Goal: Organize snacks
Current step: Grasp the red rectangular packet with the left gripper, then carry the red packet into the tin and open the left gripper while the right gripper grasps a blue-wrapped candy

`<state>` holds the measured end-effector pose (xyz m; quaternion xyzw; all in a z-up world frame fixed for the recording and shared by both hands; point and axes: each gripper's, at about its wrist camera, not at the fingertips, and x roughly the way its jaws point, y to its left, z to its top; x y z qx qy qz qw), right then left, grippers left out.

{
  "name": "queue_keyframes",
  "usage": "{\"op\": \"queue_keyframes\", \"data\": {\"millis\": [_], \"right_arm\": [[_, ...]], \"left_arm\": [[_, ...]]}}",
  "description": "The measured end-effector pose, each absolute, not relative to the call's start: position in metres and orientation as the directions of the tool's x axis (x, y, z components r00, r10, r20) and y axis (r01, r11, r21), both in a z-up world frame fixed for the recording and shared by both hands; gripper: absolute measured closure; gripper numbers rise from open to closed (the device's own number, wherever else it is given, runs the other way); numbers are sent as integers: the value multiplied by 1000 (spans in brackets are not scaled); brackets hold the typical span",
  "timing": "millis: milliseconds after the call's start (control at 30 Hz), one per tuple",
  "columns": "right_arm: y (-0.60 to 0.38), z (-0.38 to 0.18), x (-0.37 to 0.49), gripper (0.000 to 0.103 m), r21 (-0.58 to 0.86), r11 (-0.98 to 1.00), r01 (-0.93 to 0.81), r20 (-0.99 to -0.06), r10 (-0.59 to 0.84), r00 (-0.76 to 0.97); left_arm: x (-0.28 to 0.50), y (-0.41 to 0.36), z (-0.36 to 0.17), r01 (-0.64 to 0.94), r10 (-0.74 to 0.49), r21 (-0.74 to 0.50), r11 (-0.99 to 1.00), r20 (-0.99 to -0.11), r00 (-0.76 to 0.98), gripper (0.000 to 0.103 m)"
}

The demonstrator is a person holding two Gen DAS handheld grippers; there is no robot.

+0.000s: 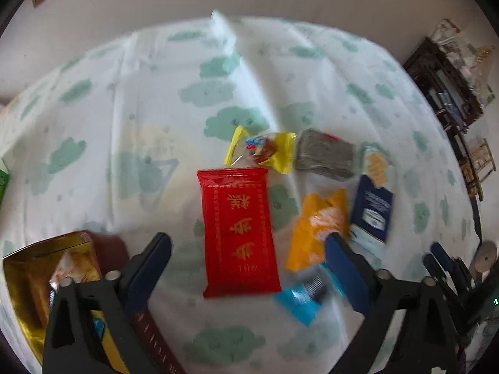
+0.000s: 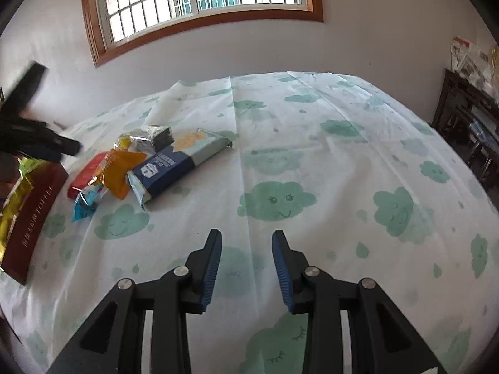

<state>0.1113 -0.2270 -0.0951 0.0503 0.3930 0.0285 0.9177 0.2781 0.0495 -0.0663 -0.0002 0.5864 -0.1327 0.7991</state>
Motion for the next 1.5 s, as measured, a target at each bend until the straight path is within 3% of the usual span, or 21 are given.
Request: {"op": "queue_keyframes", "data": {"millis": [100,133,267,300,333,367,567,800,900,1033,1433,1500], "right_arm": [[-229,-95,110,69,138,990,-14,-714,110,691],[-229,-95,109,69,139,990,-19,-712,113,693],[-229,-94,107,69,153,988,-32,-705,132,697],[-230,-95,108,69,159,987,-31,-706,136,695],[-231,-96,109,69,168,985,-29,-708,142,692],[-232,-97,109,69,177,984,-26,-711,146,688],[-237,-98,110,69,199,980,-2,-713,147,686],[-223,-93,110,68,161,986,-39,-720,144,679],[-194,-84,110,68,360,926,-117,-699,351,623],[-123,-77,115,68,379,899,-219,-692,432,578],[-54,-99,165,68,313,943,-109,-766,319,558],[-45,-99,166,68,252,961,-118,-772,273,574]], "left_arm": [[289,45,-85,203,-168,-120,972,-956,239,20],[292,44,-91,199,-154,-109,974,-962,225,26],[289,33,-94,234,-101,-37,971,-958,269,30],[286,31,-94,237,-72,-2,972,-955,288,35],[284,30,-93,250,-81,-3,968,-950,301,53],[280,26,-89,268,-77,11,963,-945,318,62],[263,34,-80,209,-93,-22,978,-938,333,63],[211,63,-19,129,-193,-151,980,-874,445,63],[186,71,1,122,-207,-168,978,-851,482,62],[155,85,18,101,-205,-178,979,-833,514,62],[91,156,30,8,-119,-140,990,-806,580,62],[86,163,29,1,-117,-143,990,-805,581,62]]}}
